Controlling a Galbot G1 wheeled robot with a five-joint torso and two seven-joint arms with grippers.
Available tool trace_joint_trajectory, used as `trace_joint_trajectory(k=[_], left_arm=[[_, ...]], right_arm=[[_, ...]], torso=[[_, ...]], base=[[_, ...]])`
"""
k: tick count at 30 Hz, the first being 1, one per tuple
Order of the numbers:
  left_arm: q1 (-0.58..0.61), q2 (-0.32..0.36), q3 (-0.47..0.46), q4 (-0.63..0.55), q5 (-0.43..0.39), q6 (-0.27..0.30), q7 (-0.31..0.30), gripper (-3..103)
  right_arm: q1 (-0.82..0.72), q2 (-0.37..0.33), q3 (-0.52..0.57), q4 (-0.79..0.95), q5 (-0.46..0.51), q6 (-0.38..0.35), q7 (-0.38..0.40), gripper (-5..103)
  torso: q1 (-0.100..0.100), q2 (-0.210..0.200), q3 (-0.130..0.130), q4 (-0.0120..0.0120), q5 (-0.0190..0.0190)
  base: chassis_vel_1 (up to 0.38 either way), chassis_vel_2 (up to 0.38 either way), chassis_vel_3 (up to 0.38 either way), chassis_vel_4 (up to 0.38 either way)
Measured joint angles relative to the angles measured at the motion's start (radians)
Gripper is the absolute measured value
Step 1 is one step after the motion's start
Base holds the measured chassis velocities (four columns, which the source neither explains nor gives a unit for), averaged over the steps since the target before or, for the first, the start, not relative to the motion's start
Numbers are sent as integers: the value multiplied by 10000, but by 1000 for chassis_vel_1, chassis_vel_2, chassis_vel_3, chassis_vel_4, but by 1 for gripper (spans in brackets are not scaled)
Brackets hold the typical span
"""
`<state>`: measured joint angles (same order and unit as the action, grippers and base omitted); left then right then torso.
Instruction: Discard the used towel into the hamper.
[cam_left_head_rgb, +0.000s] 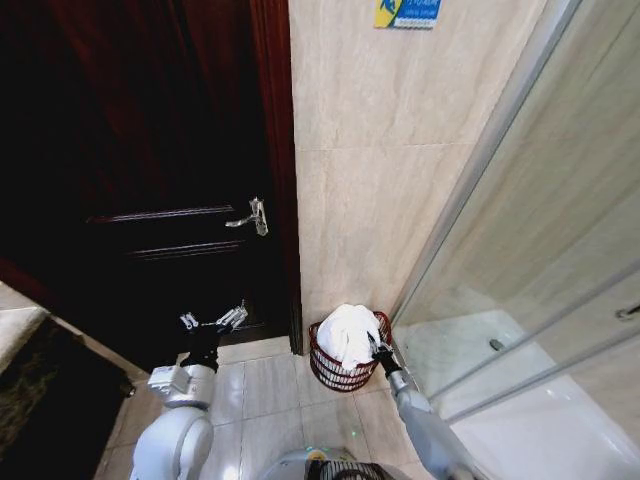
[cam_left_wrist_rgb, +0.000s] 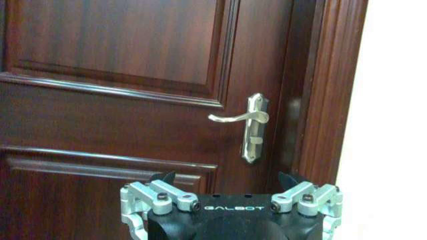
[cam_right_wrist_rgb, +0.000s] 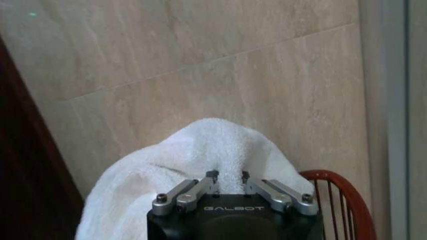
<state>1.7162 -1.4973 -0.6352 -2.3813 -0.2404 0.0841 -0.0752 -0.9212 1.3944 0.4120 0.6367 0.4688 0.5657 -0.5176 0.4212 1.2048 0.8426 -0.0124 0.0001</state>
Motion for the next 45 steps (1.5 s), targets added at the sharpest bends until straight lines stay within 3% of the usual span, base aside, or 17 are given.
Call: trace_joint_trajectory(k=[3, 6, 12, 17, 22, 25, 34, 39, 45], left_arm=[[-2, 0, 0, 0, 0, 0, 0, 100], [-4, 0, 0, 0, 0, 0, -1, 100], [-3, 1, 1, 0, 0, 0, 1, 100], [2, 1, 0, 0, 0, 0, 0, 100], [0, 1, 0, 0, 0, 0, 0, 100], [-1, 0, 0, 0, 0, 0, 0, 100], [-2, 0, 0, 0, 0, 0, 0, 100], [-2, 0, 0, 1, 0, 0, 0, 100], [-1, 0, 0, 0, 0, 0, 0, 100]], right_arm=[[-278, -7, 110, 120, -398, -47, 164, 10], [-816, -2, 486, 266, -1481, 11, 267, 10], [-1188, 45, 598, 508, -1906, -305, 370, 10], [-1069, 155, 805, 573, -2399, -634, 397, 10], [-870, 156, 880, 735, -3191, -1640, 529, 10], [-718, 50, 780, 943, -3596, -2688, 368, 10], [-275, -144, 295, 1318, -4828, -4215, 163, 10], [227, -134, 94, 970, -5560, -4697, 142, 10], [982, 97, 117, -369, -6452, -4534, 98, 10]], torso=[[2, -5, 1, -5, -3], [11, -13, 2, 0, -3], [1, -12, -2, -9, -6], [-11, -10, -7, 0, -2], [-9, -11, -7, -2, -1], [-2, -14, -4, -2, -1], [-4, -15, -5, -3, -2], [-4, -16, -5, -3, -3], [-4, -17, -5, -3, -2]], base=[[-193, 187, 207, -201], [-180, 183, 165, -142], [-72, 81, 7, -37], [59, -35, -52, 40], [12, -7, -8, 15], [0, 0, 0, 0], [0, 0, 0, 0], [0, 0, 0, 0], [0, 0, 0, 0]])
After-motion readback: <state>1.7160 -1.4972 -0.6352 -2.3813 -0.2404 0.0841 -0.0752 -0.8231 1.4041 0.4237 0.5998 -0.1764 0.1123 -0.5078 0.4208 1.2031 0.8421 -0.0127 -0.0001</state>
